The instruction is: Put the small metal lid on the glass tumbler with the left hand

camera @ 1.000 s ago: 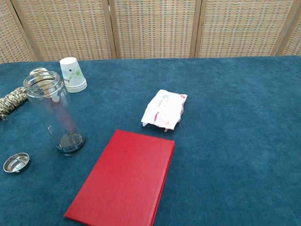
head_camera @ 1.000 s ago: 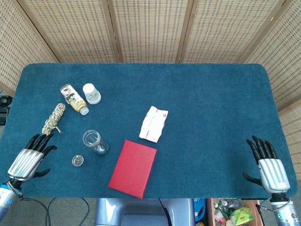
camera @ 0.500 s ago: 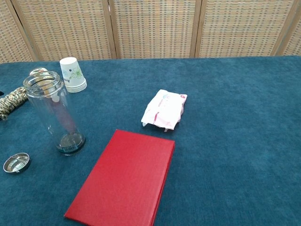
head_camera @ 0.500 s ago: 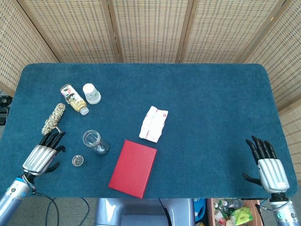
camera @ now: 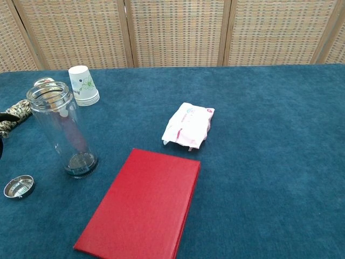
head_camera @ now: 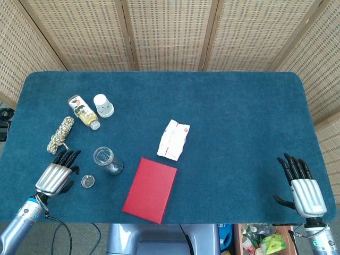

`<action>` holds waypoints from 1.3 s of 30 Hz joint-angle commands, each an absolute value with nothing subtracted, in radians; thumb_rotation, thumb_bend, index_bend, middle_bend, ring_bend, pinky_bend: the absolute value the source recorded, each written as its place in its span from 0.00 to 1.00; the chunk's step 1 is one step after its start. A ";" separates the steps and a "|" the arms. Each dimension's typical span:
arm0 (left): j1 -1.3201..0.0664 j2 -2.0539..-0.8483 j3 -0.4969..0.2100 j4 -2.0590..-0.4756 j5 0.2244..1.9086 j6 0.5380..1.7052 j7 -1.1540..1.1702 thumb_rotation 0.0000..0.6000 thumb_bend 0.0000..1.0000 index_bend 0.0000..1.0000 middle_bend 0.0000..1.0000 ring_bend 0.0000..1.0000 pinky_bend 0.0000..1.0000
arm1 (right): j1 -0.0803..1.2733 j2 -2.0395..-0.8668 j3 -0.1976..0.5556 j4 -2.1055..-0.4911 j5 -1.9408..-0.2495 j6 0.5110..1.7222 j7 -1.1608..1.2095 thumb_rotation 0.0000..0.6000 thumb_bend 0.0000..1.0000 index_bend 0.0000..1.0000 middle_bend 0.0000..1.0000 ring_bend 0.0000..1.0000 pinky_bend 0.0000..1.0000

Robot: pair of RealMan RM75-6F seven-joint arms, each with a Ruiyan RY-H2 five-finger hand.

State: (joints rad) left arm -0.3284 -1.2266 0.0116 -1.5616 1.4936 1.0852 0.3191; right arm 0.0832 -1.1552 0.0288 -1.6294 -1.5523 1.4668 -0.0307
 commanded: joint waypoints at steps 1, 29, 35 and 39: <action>-0.334 -1.238 0.013 -1.550 1.485 1.077 0.328 1.00 0.41 0.45 0.00 0.00 0.00 | 0.083 -1.155 0.028 -1.629 -1.552 1.467 -0.030 1.00 0.00 0.00 0.00 0.00 0.00; -0.363 -1.333 0.030 -1.492 1.442 1.046 0.372 1.00 0.41 0.47 0.00 0.00 0.00 | 0.084 -1.155 0.027 -1.630 -1.554 1.466 -0.025 1.00 0.00 0.00 0.00 0.00 0.00; -0.366 -1.353 0.029 -1.479 1.441 1.053 0.379 1.00 0.41 0.48 0.00 0.00 0.00 | 0.084 -1.155 0.027 -1.630 -1.555 1.466 -0.025 1.00 0.00 0.00 0.00 0.00 0.00; -0.369 -1.364 0.028 -1.473 1.439 1.055 0.379 1.00 0.41 0.48 0.00 0.00 0.00 | 0.084 -1.154 0.027 -1.630 -1.555 1.467 -0.024 1.00 0.00 0.00 0.00 0.00 0.00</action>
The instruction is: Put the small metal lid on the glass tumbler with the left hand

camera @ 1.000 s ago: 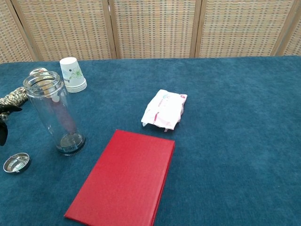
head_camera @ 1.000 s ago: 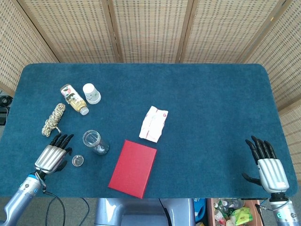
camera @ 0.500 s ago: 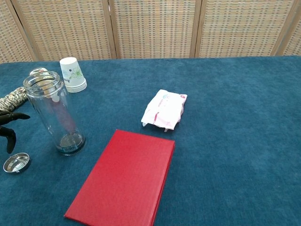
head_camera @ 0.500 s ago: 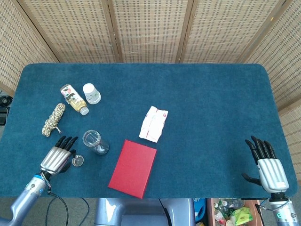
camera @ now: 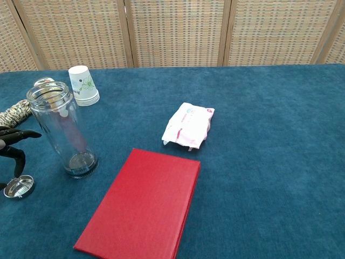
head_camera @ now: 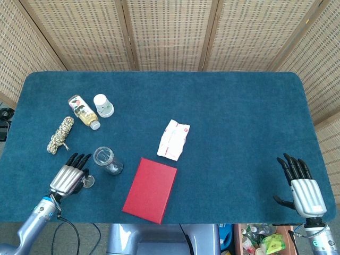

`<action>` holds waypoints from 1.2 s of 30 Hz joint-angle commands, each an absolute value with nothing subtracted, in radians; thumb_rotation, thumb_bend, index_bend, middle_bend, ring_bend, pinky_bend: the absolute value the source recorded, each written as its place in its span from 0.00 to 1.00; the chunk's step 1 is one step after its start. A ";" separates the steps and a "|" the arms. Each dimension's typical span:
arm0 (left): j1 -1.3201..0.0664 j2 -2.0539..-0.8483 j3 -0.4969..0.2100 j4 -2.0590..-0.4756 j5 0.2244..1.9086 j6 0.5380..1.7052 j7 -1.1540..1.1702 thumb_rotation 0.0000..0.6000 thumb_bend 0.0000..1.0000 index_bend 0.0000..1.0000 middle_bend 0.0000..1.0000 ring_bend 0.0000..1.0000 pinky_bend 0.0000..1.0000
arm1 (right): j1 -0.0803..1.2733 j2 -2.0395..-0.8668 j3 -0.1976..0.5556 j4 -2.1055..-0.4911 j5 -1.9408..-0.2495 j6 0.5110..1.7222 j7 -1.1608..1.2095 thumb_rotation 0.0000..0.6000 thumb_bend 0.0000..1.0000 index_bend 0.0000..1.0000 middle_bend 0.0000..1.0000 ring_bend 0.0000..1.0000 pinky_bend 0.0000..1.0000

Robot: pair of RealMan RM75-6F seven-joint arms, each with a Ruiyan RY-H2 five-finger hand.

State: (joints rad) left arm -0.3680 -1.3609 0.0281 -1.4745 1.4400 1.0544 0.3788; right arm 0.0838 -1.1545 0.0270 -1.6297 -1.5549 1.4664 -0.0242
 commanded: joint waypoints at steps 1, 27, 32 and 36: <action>-0.370 -1.366 0.028 -1.471 1.439 1.056 0.378 1.00 0.41 0.48 0.00 0.00 0.00 | 0.084 -1.154 0.027 -1.630 -1.555 1.467 -0.024 1.00 0.00 0.00 0.00 0.00 0.00; -0.377 -1.416 0.035 -1.423 1.436 1.070 0.360 1.00 0.41 0.55 0.00 0.00 0.00 | 0.083 -1.153 0.025 -1.630 -1.557 1.467 -0.022 1.00 0.00 0.00 0.00 0.00 0.00; -0.376 -1.418 0.036 -1.418 1.437 1.076 0.358 1.00 0.42 0.56 0.00 0.00 0.00 | 0.083 -1.153 0.024 -1.630 -1.559 1.467 -0.022 1.00 0.00 0.00 0.00 0.00 0.00; -0.376 -1.416 0.035 -1.415 1.437 1.081 0.357 1.00 0.46 0.57 0.00 0.00 0.00 | 0.083 -1.154 0.023 -1.630 -1.560 1.467 -0.023 1.00 0.00 0.00 0.00 0.00 0.00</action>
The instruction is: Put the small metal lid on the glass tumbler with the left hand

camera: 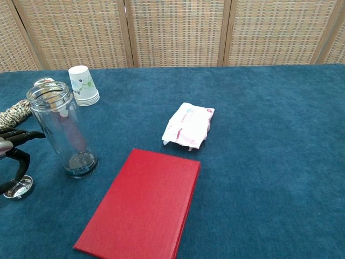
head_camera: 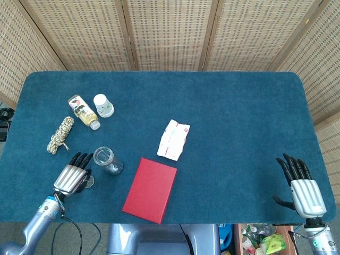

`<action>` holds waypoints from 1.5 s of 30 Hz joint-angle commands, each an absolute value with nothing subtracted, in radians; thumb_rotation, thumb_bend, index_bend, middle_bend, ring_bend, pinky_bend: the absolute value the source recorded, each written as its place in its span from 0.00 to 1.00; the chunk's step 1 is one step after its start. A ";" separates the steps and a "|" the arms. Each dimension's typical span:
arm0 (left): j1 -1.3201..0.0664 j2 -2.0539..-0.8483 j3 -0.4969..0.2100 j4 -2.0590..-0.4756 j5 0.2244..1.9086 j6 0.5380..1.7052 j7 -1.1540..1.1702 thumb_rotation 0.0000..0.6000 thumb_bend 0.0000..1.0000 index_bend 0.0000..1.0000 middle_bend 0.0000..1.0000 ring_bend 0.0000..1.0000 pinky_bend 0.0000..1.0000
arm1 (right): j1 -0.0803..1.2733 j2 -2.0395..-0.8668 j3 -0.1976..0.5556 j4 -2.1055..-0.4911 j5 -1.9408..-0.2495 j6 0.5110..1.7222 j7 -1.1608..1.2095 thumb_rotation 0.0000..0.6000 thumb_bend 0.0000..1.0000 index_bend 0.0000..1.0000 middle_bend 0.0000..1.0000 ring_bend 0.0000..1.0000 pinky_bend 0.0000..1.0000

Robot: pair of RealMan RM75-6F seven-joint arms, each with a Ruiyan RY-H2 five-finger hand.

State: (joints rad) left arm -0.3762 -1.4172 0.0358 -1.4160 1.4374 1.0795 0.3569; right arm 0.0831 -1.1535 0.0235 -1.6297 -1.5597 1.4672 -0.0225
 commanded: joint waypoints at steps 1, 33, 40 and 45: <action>-0.376 -1.415 0.035 -1.414 1.437 1.081 0.357 1.00 0.47 0.57 0.00 0.00 0.00 | 0.083 -1.154 0.023 -1.630 -1.561 1.467 -0.023 1.00 0.00 0.00 0.00 0.00 0.00; -0.338 -1.263 0.038 -1.554 1.506 1.226 0.301 1.00 0.48 0.58 0.00 0.00 0.00 | 0.081 -1.153 0.022 -1.633 -1.563 1.470 -0.028 1.00 0.00 0.00 0.00 0.00 0.00; -0.331 -1.164 0.023 -1.648 1.539 1.283 0.265 1.00 0.48 0.58 0.00 0.00 0.00 | 0.081 -1.154 0.020 -1.635 -1.566 1.470 -0.032 1.00 0.00 0.00 0.00 0.00 0.00; -0.351 -1.091 -0.008 -1.730 1.534 1.280 0.253 1.00 0.48 0.58 0.00 0.00 0.00 | 0.080 -1.154 0.019 -1.637 -1.567 1.472 -0.032 1.00 0.00 0.00 0.00 0.00 0.00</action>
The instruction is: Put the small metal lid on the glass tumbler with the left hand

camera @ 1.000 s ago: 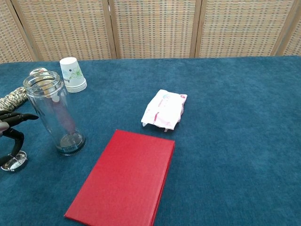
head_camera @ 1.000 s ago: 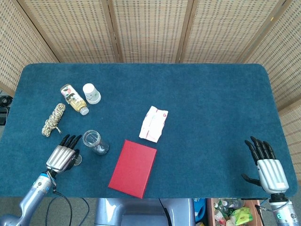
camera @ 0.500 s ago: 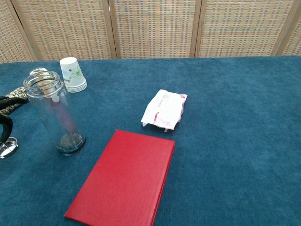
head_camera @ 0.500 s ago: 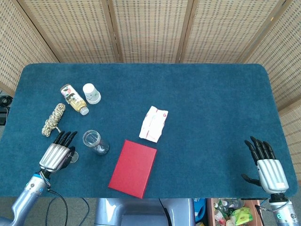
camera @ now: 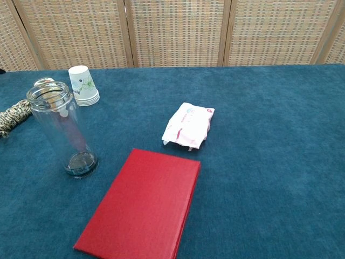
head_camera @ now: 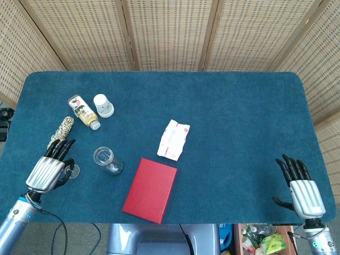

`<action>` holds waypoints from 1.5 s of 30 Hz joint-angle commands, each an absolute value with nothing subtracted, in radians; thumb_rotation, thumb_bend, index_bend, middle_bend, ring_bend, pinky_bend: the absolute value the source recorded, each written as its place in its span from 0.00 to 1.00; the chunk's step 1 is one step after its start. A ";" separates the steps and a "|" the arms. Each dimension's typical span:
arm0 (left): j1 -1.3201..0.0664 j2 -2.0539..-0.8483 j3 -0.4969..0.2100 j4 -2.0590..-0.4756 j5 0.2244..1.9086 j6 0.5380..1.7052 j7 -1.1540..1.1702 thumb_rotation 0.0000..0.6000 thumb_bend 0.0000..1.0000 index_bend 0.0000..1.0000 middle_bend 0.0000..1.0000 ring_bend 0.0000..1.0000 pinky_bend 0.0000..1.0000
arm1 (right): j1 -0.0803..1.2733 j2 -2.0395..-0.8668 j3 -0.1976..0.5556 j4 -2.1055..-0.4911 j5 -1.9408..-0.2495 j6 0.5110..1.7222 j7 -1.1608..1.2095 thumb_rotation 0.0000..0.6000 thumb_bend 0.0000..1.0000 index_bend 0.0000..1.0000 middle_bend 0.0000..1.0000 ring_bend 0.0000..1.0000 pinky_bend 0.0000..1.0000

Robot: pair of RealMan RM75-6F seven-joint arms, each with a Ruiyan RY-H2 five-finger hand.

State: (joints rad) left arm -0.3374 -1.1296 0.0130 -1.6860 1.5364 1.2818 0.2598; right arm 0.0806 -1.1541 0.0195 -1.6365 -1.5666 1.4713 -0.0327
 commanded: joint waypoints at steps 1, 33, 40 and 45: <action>-0.356 -1.082 -0.012 -1.742 1.531 1.275 0.255 1.00 0.48 0.58 0.00 0.00 0.00 | 0.080 -1.153 0.019 -1.637 -1.567 1.472 -0.031 1.00 0.00 0.00 0.00 0.00 0.00; -0.598 -1.065 -0.201 -2.003 1.188 1.075 0.500 1.00 0.48 0.58 0.00 0.00 0.00 | 0.085 -1.156 0.010 -1.627 -1.572 1.456 -0.019 1.00 0.00 0.00 0.00 0.00 0.00; -0.616 -1.076 -0.196 -2.008 1.154 1.077 0.530 1.00 0.48 0.58 0.00 0.00 0.00 | 0.083 -1.153 0.010 -1.624 -1.574 1.461 -0.008 1.00 0.00 0.00 0.00 0.00 0.00; -0.624 -1.082 -0.189 -2.010 1.148 1.080 0.539 1.00 0.48 0.58 0.00 0.00 0.00 | 0.083 -1.151 0.011 -1.625 -1.574 1.461 -0.007 1.00 0.00 0.00 0.00 0.00 0.00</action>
